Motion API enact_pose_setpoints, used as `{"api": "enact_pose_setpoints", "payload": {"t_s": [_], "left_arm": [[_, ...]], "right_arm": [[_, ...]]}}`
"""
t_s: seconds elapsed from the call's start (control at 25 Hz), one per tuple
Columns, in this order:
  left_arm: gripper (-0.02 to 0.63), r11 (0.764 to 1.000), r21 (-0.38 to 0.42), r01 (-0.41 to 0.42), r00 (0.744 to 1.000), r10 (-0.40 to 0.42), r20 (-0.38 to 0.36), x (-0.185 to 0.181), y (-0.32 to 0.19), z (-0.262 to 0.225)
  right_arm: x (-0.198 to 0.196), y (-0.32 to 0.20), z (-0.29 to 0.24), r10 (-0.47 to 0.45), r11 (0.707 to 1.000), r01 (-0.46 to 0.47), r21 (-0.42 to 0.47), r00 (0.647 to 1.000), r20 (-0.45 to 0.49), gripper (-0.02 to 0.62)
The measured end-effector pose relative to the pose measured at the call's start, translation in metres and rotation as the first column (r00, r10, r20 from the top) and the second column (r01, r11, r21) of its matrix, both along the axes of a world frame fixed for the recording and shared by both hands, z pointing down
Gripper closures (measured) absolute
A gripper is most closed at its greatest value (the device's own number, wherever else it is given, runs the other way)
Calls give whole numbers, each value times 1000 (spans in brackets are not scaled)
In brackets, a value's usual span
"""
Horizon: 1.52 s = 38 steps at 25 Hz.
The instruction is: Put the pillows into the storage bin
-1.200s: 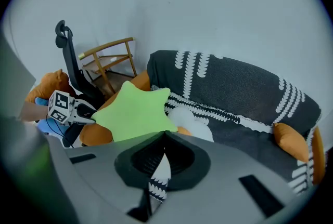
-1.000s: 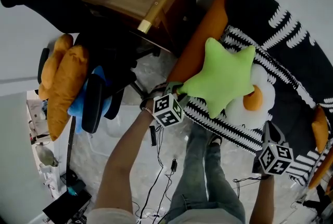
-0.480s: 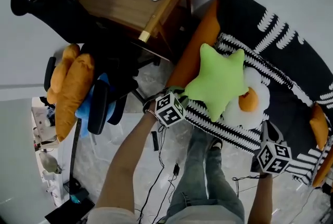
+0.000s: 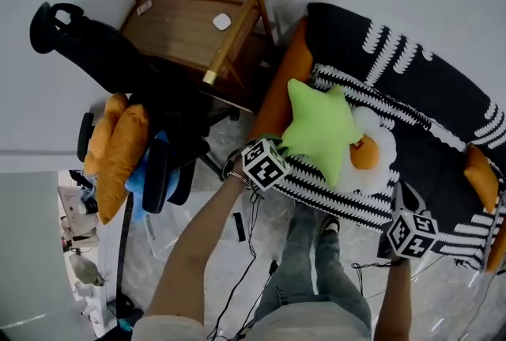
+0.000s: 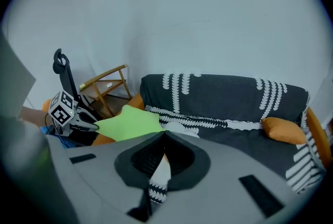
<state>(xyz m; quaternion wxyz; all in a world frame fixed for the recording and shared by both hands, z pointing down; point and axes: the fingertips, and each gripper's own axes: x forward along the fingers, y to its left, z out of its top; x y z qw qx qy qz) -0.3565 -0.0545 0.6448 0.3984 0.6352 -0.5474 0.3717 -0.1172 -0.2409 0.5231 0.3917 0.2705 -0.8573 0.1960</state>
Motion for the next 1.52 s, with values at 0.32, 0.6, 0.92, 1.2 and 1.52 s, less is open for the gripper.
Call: {"api": "enact_pose_setpoints", "payload": {"t_s": [0.32,0.6,0.92,1.2,1.52], "left_arm": [[552,990,52,131,991,-129,-33,15,-38,-45],[558,985,104,138,989,-131,-72,45,-63,-79],[560,971,148,187,982,-178,-67,76,-64,-117],[560,964,121,235,972,-235,-13,102,-35,-149],[561,950,119,290,954,-296,36,144,-2,-177]], "right_arm": [[14,-18,-40,57,998,-60,37,996,74,594],[41,-33,-60,111,991,-118,58,988,111,594],[58,-43,-83,102,991,-115,70,980,170,594],[57,-34,-99,39,998,-48,31,969,244,594],[39,-5,-118,-129,992,118,54,945,299,594]]}}
